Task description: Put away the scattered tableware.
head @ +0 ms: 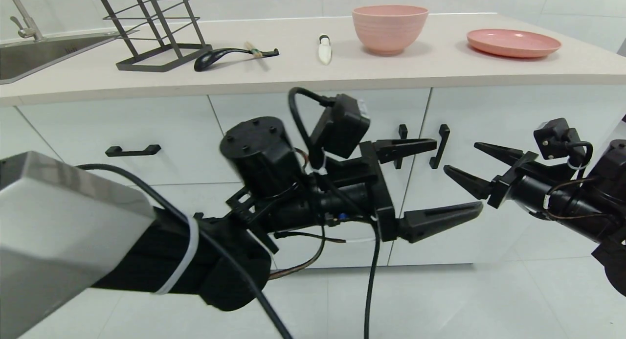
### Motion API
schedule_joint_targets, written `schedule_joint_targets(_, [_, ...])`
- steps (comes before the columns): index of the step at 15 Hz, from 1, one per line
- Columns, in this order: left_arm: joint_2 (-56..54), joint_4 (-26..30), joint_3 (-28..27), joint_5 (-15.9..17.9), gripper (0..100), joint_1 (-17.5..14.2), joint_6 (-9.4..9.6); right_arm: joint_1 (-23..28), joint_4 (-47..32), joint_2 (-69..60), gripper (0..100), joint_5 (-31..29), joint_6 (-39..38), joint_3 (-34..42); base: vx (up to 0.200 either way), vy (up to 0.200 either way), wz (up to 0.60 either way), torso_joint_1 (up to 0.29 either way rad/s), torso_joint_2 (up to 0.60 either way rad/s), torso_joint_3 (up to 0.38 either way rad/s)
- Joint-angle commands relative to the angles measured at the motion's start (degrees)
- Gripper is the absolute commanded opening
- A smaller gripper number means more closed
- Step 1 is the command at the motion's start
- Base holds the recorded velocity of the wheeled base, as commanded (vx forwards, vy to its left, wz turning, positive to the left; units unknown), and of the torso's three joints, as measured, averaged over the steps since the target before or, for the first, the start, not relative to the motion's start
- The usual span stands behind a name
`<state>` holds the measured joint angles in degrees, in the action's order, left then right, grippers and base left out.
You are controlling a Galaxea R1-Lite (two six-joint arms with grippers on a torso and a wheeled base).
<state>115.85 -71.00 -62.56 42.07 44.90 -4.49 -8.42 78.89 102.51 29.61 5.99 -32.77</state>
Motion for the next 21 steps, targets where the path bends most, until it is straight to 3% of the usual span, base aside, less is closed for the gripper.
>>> schedule_joint_targets(1, [7.38, 8.77, -12.06, -3.66, 100, 1.33, -0.44, 0.60, 1.89, 4.63, 100, 1.85, -0.71, -0.28, 0.000, 0.000, 0.00, 0.000, 0.00, 0.000])
schedule_joint_targets(2, [7.46, 11.14, -13.11, -3.66, 100, 1.42, 0.71, 0.87, 1.89, 4.80, 100, 1.85, -0.71, -0.37, 0.000, 0.000, 0.00, 0.000, 0.00, 0.000])
schedule_joint_targets(4, [6.67, 24.24, -14.78, -7.00, 100, 1.24, 11.08, 1.22, 1.80, 2.25, 100, 2.03, -0.80, -0.54, 0.000, 0.000, 0.00, 0.000, 0.00, 0.000])
schedule_joint_targets(5, [6.58, 28.63, -15.66, -8.93, 100, 1.07, 15.30, 2.10, 1.80, 2.43, 100, 2.47, -0.71, -0.63, 0.000, 0.000, 0.00, 0.000, 0.00, 0.000])
schedule_joint_targets(8, [7.38, 30.57, -19.44, -7.70, 100, 0.98, 17.58, 2.45, 2.24, 5.59, 100, 5.72, -0.27, -2.65, 0.000, 0.000, 0.00, 0.000, 0.00, 0.000])
schedule_joint_targets(9, [7.20, 30.83, -19.44, -4.80, 100, 0.63, 18.37, 2.36, 2.59, 6.65, 100, 6.95, -0.18, -3.44, 0.000, 0.000, 0.00, 0.000, 0.00, 0.000])
schedule_joint_targets(10, [7.11, 30.92, -19.53, 0.21, 100, -0.69, 18.81, 2.36, 3.47, 8.14, 100, 9.32, -0.01, -4.32, 0.000, 0.000, 0.00, 0.000, 0.00, 0.000])
schedule_joint_targets(12, [7.20, 30.92, -19.97, 1.17, 100, -2.27, 18.81, 2.36, 3.91, 10.52, 100, 13.10, 1.13, -5.73, 0.000, 0.000, 0.00, 0.000, 0.00, 0.000])
schedule_joint_targets(13, [7.29, 30.48, -19.88, 3.46, 100, -2.97, 19.08, 2.45, 4.00, 11.75, 100, 13.37, 1.22, -7.31, 0.000, 0.000, 0.00, 0.000, 0.00, 0.000])
schedule_joint_targets(14, [7.38, 30.13, -20.06, 10.49, 100, -3.68, 20.04, 2.45, 4.08, 12.63, 100, 13.37, 1.13, -9.07, 0.000, 0.000, 0.00, 0.000, 0.00, 0.000])
schedule_joint_targets(15, [7.46, 30.04, -20.58, 14.27, 100, -4.20, 20.39, 2.45, 4.26, 13.59, 100, 13.46, 1.13, -10.74, 0.000, 0.000, 0.00, 0.000, 0.00, 0.000])
schedule_joint_targets(21, [7.64, 29.51, -20.76, 10.49, 100, -4.47, 20.66, 2.45, 4.70, 16.23, 100, 14.95, 1.13, -15.13, 0.000, 0.000, 0.00, 0.000, 0.00, 0.000])
